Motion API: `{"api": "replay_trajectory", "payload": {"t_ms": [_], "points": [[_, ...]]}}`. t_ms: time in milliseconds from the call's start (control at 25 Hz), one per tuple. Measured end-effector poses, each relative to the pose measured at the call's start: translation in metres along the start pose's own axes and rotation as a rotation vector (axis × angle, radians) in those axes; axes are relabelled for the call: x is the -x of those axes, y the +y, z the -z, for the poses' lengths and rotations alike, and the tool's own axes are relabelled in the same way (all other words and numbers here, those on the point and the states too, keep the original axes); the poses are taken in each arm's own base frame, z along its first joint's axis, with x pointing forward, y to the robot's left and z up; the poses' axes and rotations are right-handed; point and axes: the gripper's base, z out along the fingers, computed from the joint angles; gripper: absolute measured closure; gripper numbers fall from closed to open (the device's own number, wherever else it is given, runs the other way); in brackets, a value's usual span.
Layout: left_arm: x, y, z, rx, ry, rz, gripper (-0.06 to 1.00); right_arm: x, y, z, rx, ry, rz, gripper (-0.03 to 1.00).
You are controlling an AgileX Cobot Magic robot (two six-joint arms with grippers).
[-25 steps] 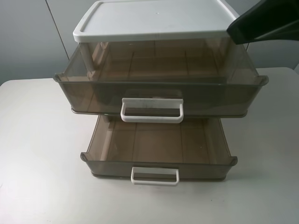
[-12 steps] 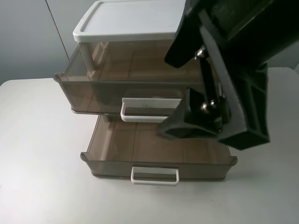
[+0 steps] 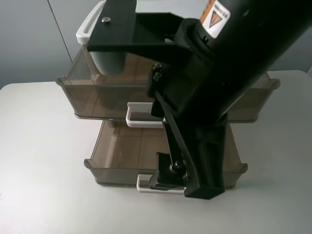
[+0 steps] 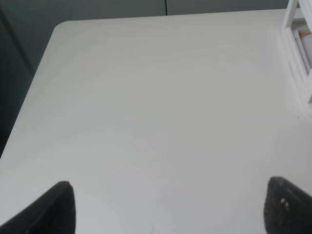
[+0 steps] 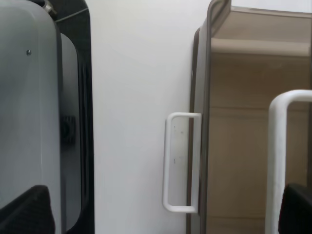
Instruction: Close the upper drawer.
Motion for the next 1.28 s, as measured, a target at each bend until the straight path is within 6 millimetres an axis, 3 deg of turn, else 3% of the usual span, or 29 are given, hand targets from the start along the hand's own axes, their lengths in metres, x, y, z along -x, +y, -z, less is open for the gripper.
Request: {"api": "replay_trajectory", "payload": {"t_ms": [720,1280], "points": [[0.0,0.0,0.0,0.0,0.0,0.0,0.2,-0.003,-0.02,-0.027,-0.112,0.164,0.091,0.27],[0.0,0.0,0.0,0.0,0.0,-0.002,0.2,0.008,-0.04,-0.038,-0.285,0.124,0.2,0.27]]}}
